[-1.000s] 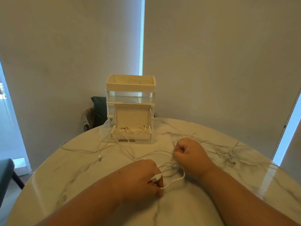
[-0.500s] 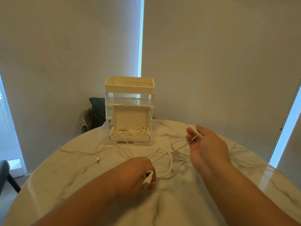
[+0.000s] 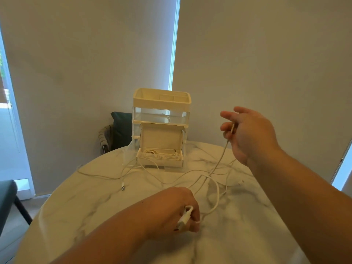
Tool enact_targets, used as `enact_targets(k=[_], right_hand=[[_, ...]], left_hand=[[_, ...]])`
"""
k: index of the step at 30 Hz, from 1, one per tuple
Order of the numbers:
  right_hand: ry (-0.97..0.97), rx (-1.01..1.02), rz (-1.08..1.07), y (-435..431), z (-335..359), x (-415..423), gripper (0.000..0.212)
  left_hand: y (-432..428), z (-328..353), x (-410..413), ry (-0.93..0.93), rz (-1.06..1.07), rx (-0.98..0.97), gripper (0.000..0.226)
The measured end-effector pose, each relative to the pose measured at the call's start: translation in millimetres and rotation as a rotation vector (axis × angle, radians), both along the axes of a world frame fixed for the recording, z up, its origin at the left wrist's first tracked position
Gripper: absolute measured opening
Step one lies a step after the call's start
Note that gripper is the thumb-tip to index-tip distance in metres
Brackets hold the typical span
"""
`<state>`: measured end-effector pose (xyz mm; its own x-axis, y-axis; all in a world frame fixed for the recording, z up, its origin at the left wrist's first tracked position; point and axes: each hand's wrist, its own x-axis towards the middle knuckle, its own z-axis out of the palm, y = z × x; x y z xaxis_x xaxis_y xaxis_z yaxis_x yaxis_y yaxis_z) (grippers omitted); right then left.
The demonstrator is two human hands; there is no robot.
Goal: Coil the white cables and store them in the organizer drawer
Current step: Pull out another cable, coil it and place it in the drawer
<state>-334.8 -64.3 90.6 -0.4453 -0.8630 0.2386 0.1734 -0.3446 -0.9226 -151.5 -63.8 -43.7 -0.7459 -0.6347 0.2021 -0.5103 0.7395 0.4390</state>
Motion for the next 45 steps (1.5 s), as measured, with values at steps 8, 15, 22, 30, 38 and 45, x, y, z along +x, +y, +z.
enact_targets(k=[8,15,22,30,38,45], right_hand=[[-0.183,0.149,0.187,-16,12,-6,0.022],[-0.048,0.68,0.149,-19,-53,-86,0.03],[0.133,0.647,0.139,-15,-46,-80,0.038],[0.127,0.398,0.024,-18,-9,-59,0.032],[0.171,0.36,-0.066,-70,-24,-36,0.03],[0.702,0.57,-0.072,-67,-55,-22,0.076]], left_hand=[[4,8,6,0.066,-0.028,0.018,0.018],[5,6,8,0.056,-0.036,-0.016,0.019],[8,1,-1,0.072,-0.012,-0.009,0.022],[7,5,-1,0.085,0.039,0.007,0.024],[-1,3,-7,0.233,0.296,-0.018,0.034],[11,11,-2,0.299,0.194,0.088,0.017]])
